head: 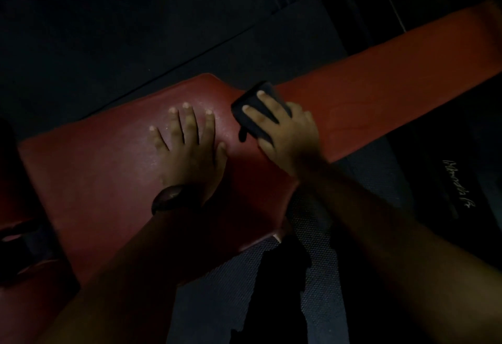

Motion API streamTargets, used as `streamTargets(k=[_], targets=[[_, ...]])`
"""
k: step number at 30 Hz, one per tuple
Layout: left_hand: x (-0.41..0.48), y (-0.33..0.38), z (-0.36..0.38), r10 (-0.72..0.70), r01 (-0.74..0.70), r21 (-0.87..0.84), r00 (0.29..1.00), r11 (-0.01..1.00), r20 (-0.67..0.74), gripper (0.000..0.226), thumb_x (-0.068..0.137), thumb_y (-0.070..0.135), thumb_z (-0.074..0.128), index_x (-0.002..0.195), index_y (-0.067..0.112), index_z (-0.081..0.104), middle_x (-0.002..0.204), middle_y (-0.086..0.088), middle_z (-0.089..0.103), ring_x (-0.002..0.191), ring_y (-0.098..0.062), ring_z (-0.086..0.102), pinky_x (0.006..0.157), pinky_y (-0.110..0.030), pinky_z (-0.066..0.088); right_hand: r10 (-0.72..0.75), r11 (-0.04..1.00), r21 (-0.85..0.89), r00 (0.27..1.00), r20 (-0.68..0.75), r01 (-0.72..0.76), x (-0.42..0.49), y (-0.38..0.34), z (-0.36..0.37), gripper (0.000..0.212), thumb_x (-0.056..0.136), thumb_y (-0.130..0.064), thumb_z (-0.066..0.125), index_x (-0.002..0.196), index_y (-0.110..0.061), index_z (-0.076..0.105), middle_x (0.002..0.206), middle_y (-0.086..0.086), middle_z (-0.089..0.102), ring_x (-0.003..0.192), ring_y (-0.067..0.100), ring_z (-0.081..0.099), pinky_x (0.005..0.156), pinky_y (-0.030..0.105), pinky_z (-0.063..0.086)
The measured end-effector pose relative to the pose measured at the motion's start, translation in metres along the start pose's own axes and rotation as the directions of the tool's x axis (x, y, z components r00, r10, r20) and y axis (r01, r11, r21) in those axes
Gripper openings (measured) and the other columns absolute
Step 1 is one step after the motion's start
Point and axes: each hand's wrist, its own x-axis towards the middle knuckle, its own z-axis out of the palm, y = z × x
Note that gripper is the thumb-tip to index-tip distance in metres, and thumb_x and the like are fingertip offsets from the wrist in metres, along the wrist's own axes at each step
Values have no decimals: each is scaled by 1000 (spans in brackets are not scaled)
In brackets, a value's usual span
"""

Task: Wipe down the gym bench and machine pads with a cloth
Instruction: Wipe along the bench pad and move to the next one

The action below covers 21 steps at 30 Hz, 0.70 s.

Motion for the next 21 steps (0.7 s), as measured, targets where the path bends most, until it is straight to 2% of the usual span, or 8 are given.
streamTargets(k=[2, 4, 8, 10, 13, 16, 19, 21], targets=[[4, 4, -5, 8, -8, 2, 1000, 1000, 13, 68, 101, 48, 34, 159, 14, 23, 166, -24, 15, 154, -43, 10, 118, -70, 12, 74, 997, -16, 996, 40, -74, 10, 23, -1, 61, 86, -41, 46, 146, -35, 51, 156, 2, 46, 101, 40, 60, 75, 45, 48], [11, 12, -13, -40, 42, -62, 999, 997, 27, 71, 94, 44, 45, 155, 12, 31, 165, -24, 19, 153, -43, 12, 119, -68, 13, 348, 937, 25, 936, 55, -350, 8, 31, -2, 63, 91, -40, 53, 152, -38, 40, 163, -1, 34, 113, 38, 54, 85, 46, 46], [14, 36, -15, -139, 144, -158, 989, 977, 43, 76, 87, 44, 48, 152, 10, 32, 165, -21, 18, 154, -42, 9, 121, -66, 8, 758, 632, 204, 651, 40, -748, -27, -11, -2, 67, 90, -36, 62, 153, -39, 39, 165, -3, 28, 119, 33, 50, 96, 47, 45], [13, 46, -10, -147, 149, -146, 989, 978, 21, 77, 86, 45, 42, 152, 8, 32, 164, -24, 20, 153, -45, 12, 118, -70, 9, 695, 688, 271, 719, 21, -673, -46, -42, -1, 63, 87, -37, 60, 149, -37, 47, 162, 0, 35, 119, 37, 51, 95, 51, 46], [14, 52, -3, -124, 125, -93, 992, 988, 11, 76, 90, 48, 35, 154, 8, 30, 163, -25, 21, 151, -47, 16, 114, -74, 12, 325, 922, 236, 945, -35, -308, -48, -46, 0, 57, 86, -38, 55, 142, -36, 57, 156, 2, 46, 110, 38, 54, 84, 47, 46], [15, 52, -1, -64, 64, -78, 998, 995, 9, 76, 93, 53, 26, 157, 12, 26, 166, -20, 17, 153, -43, 12, 116, -73, 11, 86, 996, 40, 995, -57, -83, -14, 3, 0, 59, 85, -40, 44, 142, -38, 57, 153, 0, 50, 102, 37, 61, 75, 43, 47], [12, 51, -1, -34, 33, -76, 999, 997, -7, 76, 95, 55, 28, 159, 15, 23, 167, -17, 15, 154, -40, 10, 117, -72, 10, 343, 938, 51, 939, -8, -342, -11, 42, 2, 64, 85, -39, 50, 149, -39, 48, 159, -1, 42, 108, 38, 58, 81, 46, 48], [13, 51, -1, -25, 25, -70, 1000, 997, -1, 77, 95, 57, 30, 159, 16, 22, 168, -16, 13, 154, -39, 9, 117, -72, 11, 654, 749, 163, 756, -25, -642, -27, 38, 2, 66, 88, -34, 58, 152, -36, 44, 162, 0, 36, 113, 37, 54, 88, 49, 48]])
